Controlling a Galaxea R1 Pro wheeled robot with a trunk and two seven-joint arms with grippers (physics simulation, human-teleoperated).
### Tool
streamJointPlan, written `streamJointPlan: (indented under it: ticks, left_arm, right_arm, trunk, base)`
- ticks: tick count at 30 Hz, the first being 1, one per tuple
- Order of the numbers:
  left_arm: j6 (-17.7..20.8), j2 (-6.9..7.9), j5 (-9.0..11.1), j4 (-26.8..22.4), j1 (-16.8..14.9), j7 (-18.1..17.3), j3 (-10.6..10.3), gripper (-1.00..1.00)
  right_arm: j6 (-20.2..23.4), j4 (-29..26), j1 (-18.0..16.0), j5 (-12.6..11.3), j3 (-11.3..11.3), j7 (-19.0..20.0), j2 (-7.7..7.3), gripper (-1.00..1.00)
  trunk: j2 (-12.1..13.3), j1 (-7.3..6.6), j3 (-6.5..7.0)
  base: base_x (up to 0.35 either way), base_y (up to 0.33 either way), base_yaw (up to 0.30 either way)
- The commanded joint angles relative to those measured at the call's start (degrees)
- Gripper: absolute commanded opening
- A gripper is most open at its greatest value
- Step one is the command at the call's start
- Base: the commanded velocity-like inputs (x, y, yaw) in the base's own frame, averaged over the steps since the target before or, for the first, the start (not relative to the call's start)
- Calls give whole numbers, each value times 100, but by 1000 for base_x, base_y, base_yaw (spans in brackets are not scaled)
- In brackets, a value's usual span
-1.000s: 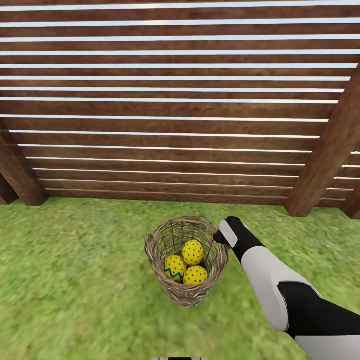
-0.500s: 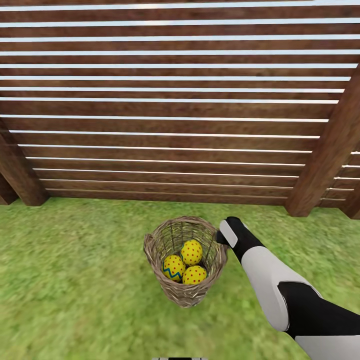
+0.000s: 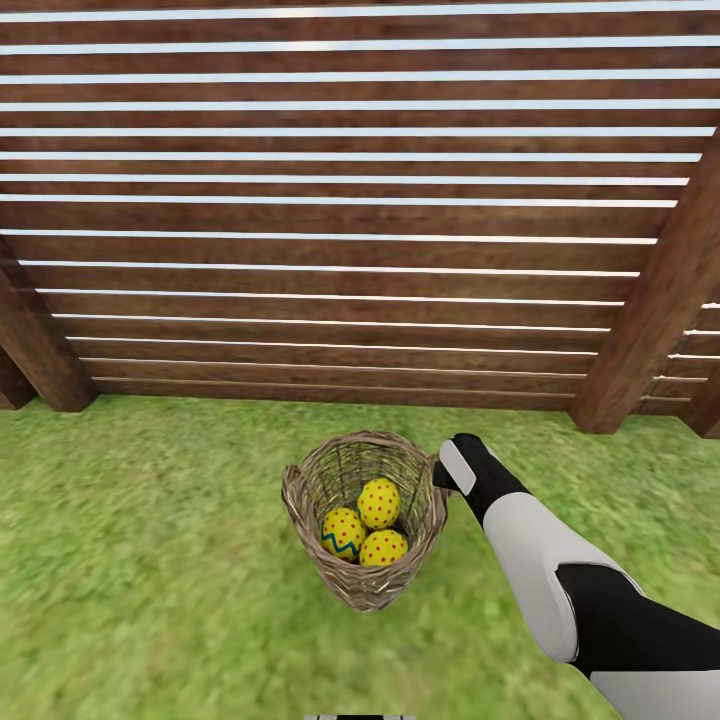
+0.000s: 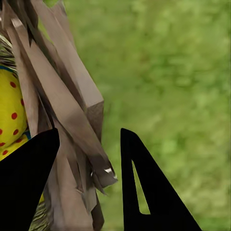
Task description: Take the three Easter eggs out of the wicker basket on the lawn in the garden, then place them on the lawn next to a single tree (choose any tree) so that all three eggs are next to the same tree and none are left in the basket.
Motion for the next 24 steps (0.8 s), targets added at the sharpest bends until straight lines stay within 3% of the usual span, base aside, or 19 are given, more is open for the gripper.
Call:
streamJointPlan:
  ticks: [1,7,24]
  left_arm:
    - [2,2,42,-3,2,-1,-3,100]
    - [-5,2,41,1,2,-1,-3,100]
    - [-16,2,19,9,2,-1,-8,100]
  right_arm:
    - [1,-8,-1,-55,-26,-53,5,-100]
    - [1,-11,-1,-55,-26,-53,5,-100]
    - [1,-5,4,-62,-33,-53,5,-100]
  trunk:
    - [-2,-1,-4]
    - [-2,-1,-4]
    - [21,-44,372]
  base:
    - [0,0,0]
    - [0,0,0]
    - [0,0,0]
